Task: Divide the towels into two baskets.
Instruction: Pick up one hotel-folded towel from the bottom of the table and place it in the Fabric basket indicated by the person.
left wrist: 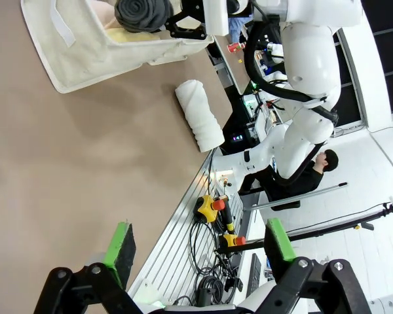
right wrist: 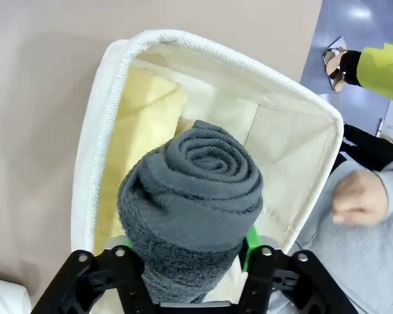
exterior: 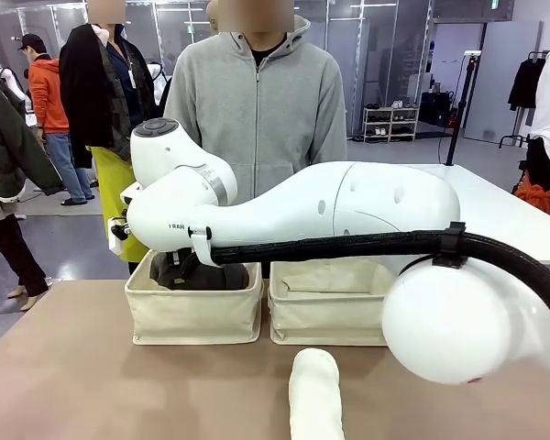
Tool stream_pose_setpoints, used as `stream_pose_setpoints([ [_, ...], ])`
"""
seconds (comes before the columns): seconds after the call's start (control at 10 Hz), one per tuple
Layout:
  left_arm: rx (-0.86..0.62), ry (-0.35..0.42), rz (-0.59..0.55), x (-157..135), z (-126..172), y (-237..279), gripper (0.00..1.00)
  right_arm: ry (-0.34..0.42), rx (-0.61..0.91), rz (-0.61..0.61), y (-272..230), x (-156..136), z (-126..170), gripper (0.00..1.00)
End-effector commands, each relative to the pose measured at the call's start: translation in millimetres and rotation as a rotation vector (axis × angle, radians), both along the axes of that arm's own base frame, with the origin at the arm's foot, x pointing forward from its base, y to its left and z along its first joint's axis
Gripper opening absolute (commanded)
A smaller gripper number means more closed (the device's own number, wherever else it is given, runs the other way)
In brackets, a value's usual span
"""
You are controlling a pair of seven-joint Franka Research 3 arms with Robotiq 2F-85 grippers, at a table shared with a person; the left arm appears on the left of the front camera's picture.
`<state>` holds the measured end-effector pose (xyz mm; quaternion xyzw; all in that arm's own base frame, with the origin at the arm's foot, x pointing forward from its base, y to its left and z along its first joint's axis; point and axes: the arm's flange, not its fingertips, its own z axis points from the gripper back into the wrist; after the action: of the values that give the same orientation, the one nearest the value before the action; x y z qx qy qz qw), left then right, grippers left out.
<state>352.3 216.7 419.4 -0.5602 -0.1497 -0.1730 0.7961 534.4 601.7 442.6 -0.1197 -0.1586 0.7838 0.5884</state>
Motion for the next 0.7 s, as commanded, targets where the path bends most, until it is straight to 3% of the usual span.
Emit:
stream_pose_setpoints([
  [0.0, 0.002, 0.004, -0.008, -4, 1, 2, 1.0, -0.021, 0.011, -0.048, 12, 5, 10, 1.0],
  [0.5, 0.002, 0.004, -0.008, -4, 1, 2, 1.0, -0.048, -0.009, -0.071, -6, -3, 19, 1.0],
  [0.6, 0.002, 0.004, -0.008, -4, 1, 2, 1.0, -0.005, 0.009, -0.02, -1, 1, 7, 1.0],
])
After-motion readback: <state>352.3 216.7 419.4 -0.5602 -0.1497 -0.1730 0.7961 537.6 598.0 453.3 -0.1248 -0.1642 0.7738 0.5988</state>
